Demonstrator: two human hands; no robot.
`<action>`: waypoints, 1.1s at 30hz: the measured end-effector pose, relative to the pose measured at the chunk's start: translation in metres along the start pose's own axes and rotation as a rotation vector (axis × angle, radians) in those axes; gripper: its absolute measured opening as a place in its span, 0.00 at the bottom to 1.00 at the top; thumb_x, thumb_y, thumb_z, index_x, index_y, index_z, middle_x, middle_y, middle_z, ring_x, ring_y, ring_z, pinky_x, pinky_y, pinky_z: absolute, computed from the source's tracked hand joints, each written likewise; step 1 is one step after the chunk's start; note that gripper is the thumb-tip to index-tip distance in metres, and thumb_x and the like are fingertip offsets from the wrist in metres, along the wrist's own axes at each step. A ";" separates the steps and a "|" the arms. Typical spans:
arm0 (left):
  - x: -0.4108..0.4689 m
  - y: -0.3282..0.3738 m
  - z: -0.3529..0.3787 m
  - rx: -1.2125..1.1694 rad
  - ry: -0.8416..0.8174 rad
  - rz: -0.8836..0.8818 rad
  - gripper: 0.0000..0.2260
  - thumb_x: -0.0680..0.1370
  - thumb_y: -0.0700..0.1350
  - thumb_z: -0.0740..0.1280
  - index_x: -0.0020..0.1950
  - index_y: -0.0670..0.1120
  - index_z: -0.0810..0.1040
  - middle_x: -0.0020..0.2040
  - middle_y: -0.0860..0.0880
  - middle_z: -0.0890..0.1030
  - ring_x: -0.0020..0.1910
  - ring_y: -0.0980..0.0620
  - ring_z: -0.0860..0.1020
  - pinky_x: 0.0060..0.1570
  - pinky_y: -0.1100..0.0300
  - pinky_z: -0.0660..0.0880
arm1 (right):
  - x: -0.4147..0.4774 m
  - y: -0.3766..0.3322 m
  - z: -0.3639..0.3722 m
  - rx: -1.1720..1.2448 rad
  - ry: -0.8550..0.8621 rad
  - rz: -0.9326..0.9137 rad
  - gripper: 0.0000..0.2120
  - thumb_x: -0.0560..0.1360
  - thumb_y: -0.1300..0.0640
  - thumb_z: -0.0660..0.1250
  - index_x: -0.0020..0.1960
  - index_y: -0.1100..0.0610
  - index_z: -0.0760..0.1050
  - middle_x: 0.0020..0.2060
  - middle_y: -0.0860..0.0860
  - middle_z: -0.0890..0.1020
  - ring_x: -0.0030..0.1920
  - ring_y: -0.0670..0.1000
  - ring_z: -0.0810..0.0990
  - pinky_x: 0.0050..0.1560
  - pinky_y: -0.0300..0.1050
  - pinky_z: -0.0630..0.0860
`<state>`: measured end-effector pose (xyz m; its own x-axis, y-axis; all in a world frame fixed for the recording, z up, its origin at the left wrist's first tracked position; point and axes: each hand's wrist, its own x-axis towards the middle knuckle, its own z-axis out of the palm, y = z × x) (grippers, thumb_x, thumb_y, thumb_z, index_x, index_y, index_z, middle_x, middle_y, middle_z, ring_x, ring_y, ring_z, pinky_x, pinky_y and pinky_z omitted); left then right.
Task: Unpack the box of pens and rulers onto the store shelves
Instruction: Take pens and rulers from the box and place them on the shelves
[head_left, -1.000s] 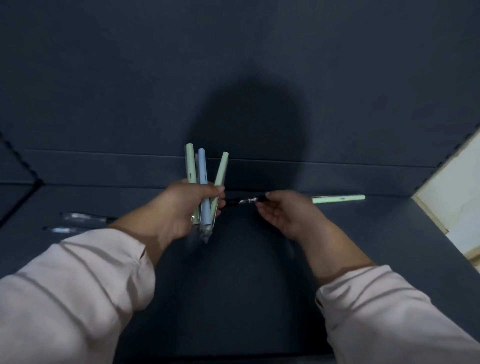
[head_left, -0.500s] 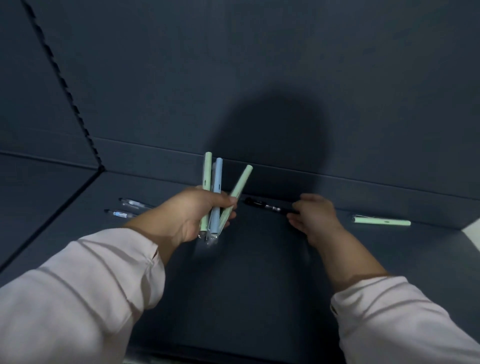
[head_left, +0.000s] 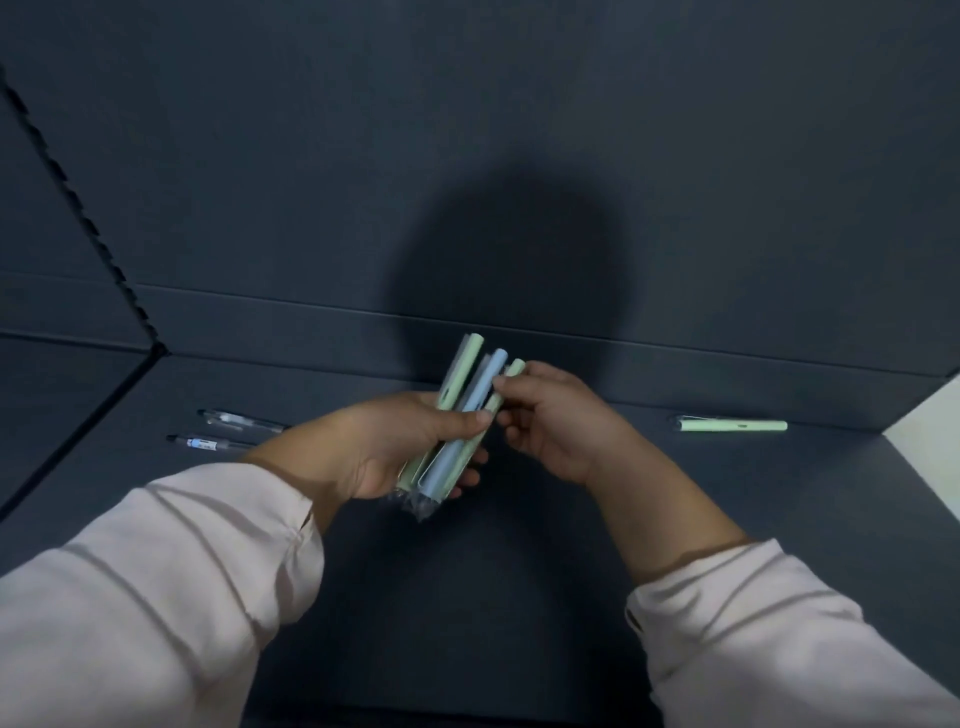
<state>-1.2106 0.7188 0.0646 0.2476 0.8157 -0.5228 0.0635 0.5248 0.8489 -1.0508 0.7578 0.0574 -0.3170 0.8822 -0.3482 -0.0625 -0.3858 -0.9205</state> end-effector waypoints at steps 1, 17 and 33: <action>0.000 0.000 0.000 0.042 -0.016 0.003 0.12 0.76 0.46 0.69 0.58 0.48 0.76 0.45 0.43 0.81 0.40 0.47 0.81 0.40 0.55 0.79 | 0.000 -0.001 -0.001 0.004 -0.038 0.000 0.01 0.78 0.59 0.64 0.47 0.54 0.74 0.35 0.50 0.79 0.31 0.45 0.74 0.30 0.37 0.71; 0.019 0.003 0.019 0.373 0.052 -0.003 0.05 0.79 0.43 0.63 0.44 0.46 0.76 0.36 0.47 0.77 0.31 0.52 0.75 0.29 0.62 0.72 | -0.015 0.001 -0.041 -0.221 -0.015 -0.111 0.09 0.77 0.60 0.65 0.54 0.49 0.78 0.34 0.46 0.79 0.29 0.44 0.73 0.32 0.38 0.70; 0.054 0.013 0.081 1.376 0.134 0.180 0.08 0.79 0.44 0.57 0.41 0.49 0.72 0.42 0.50 0.75 0.42 0.51 0.74 0.40 0.60 0.70 | -0.045 0.017 -0.095 -0.198 0.066 -0.084 0.06 0.76 0.62 0.67 0.42 0.56 0.72 0.31 0.51 0.77 0.29 0.46 0.75 0.30 0.37 0.73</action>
<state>-1.1177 0.7496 0.0535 0.2651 0.9036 -0.3366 0.9488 -0.1823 0.2579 -0.9478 0.7370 0.0410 -0.2560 0.9271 -0.2737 0.1031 -0.2553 -0.9613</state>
